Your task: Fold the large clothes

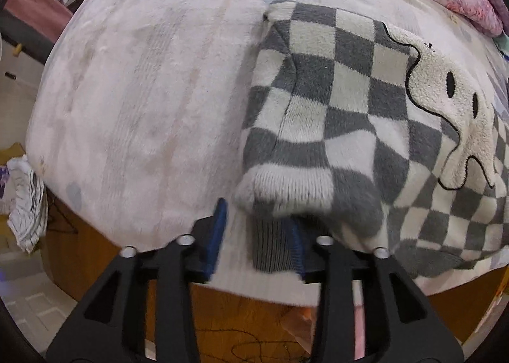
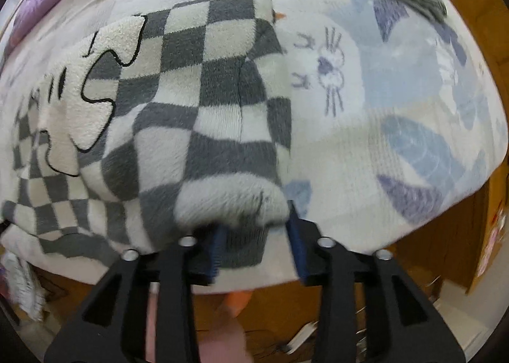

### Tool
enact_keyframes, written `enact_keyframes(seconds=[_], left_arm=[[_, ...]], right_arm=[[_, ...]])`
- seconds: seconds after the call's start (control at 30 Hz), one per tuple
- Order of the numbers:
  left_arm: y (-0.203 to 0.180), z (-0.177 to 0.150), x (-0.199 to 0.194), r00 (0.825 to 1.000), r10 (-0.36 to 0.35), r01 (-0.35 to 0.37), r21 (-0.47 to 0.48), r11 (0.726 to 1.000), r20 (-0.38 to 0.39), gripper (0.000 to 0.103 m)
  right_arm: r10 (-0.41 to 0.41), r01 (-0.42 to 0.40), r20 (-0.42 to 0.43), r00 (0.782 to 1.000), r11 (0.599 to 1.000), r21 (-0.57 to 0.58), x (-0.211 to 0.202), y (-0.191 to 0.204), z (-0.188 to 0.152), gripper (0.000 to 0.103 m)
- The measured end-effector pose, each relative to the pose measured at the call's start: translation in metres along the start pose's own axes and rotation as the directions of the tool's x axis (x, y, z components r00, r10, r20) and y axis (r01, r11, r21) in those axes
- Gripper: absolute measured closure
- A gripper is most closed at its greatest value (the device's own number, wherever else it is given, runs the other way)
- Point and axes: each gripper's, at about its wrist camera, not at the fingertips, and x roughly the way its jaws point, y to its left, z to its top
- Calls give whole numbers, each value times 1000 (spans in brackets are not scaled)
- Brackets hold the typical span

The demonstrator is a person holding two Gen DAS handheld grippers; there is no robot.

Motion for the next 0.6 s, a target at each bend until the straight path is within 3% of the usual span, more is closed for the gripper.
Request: enact_keyframes(seconds=[0.1, 0.2, 0.33, 0.47, 0.53, 0.6], left_arm=[[10, -16, -14, 998, -54, 53, -57, 997, -15, 44], [17, -30, -20, 991, -133, 128, -128, 984, -34, 39], [15, -31, -7, 971, -232, 214, -223, 951, -59, 35], [13, -7, 13, 941, -335, 303, -328, 895, -46, 36], [11, 7, 26, 934, -353, 308, -370, 877, -59, 37], [9, 12, 34, 926, -370, 317, -389, 865, -68, 46]], right_arm=[[50, -48, -37, 998, 997, 62, -6, -8, -16, 34], [183, -172, -77, 980, 976, 133, -5, -11, -34, 32], [419, -374, -93, 903, 875, 306, 12, -10, -44, 25], [555, -485, -28, 832, 749, 451, 34, -4, -27, 26], [545, -474, -11, 838, 738, 480, 42, 3, -11, 41], [479, -398, -40, 877, 771, 497, 51, 9, 0, 80]])
